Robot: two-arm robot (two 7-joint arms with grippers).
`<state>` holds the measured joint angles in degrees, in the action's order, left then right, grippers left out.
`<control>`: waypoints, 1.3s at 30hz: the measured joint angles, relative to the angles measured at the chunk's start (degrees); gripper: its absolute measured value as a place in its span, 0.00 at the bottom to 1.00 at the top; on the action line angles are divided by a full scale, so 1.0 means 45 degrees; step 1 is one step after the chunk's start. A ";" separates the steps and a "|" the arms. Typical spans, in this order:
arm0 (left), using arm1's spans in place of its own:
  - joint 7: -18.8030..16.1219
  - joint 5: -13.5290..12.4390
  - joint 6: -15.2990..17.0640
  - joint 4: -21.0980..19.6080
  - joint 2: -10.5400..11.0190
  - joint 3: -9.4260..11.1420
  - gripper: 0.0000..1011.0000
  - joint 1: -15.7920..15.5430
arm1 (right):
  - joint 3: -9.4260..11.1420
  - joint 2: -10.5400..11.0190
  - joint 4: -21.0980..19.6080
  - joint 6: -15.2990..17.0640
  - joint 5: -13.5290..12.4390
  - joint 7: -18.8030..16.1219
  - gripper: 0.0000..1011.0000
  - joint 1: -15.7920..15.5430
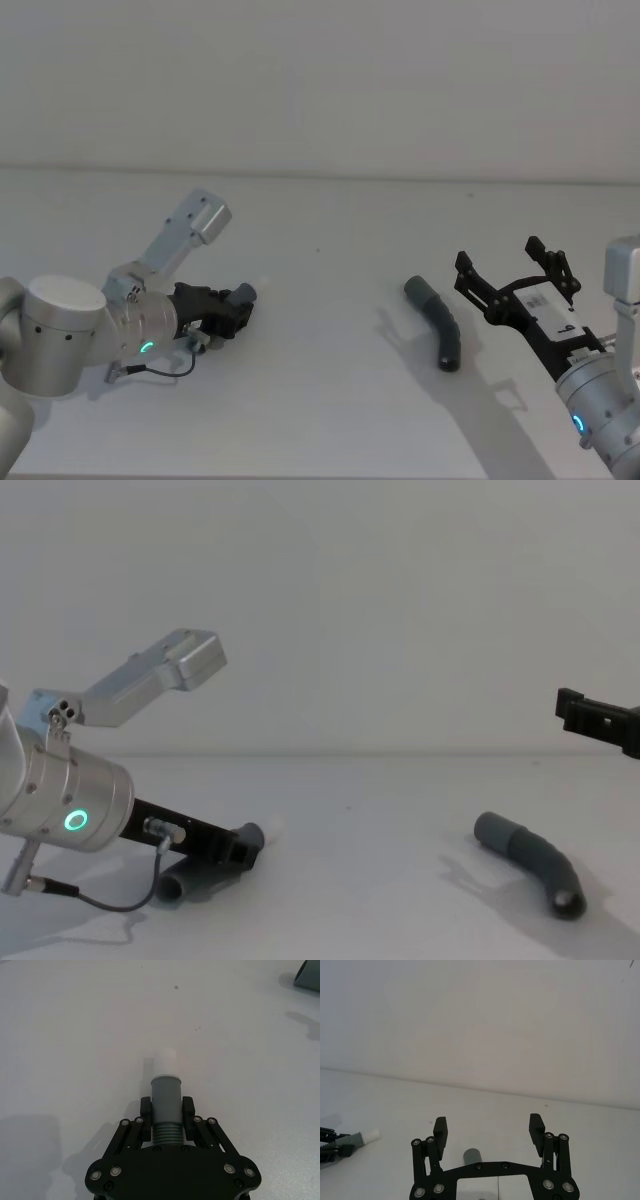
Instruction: Use both hands to pick up one end of the pipe from the table, align the ends, and insert them.
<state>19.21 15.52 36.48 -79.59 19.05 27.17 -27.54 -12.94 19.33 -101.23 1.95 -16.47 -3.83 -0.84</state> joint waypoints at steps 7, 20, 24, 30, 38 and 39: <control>-0.0005 -0.0011 -0.0013 -0.0004 -0.0008 -0.0005 0.34 0.0008 | 0.0005 0.0060 -0.0022 0.0082 -0.0062 -0.0229 0.99 0.0110; -0.0006 -0.0023 -0.0029 -0.0005 -0.0014 -0.0006 0.34 0.0018 | -0.0175 0.0725 -0.0198 0.1650 -0.0410 -0.1514 0.99 0.0920; -0.0006 -0.0022 -0.0030 -0.0005 -0.0013 -0.0006 0.34 0.0018 | -0.0283 0.1012 -0.0249 0.2627 -0.0591 -0.1948 0.99 0.1333; -0.0006 -0.0023 -0.0031 -0.0005 -0.0013 -0.0005 0.34 0.0018 | -0.0443 0.1308 -0.0242 0.4016 -0.0845 -0.2378 0.99 0.1881; -0.0005 -0.0021 -0.0031 -0.0005 -0.0013 -0.0005 0.34 0.0017 | -0.0716 0.1552 0.0136 0.5721 -0.1040 -0.2665 0.99 0.2660; -0.0005 -0.0021 -0.0031 -0.0004 -0.0013 -0.0004 0.34 0.0017 | -0.0782 0.1584 0.0249 0.6013 -0.1043 -0.2701 0.99 0.2807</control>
<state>19.19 15.42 36.34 -79.61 18.99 27.15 -27.46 -16.46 26.46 -100.11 29.01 -21.16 -15.98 11.79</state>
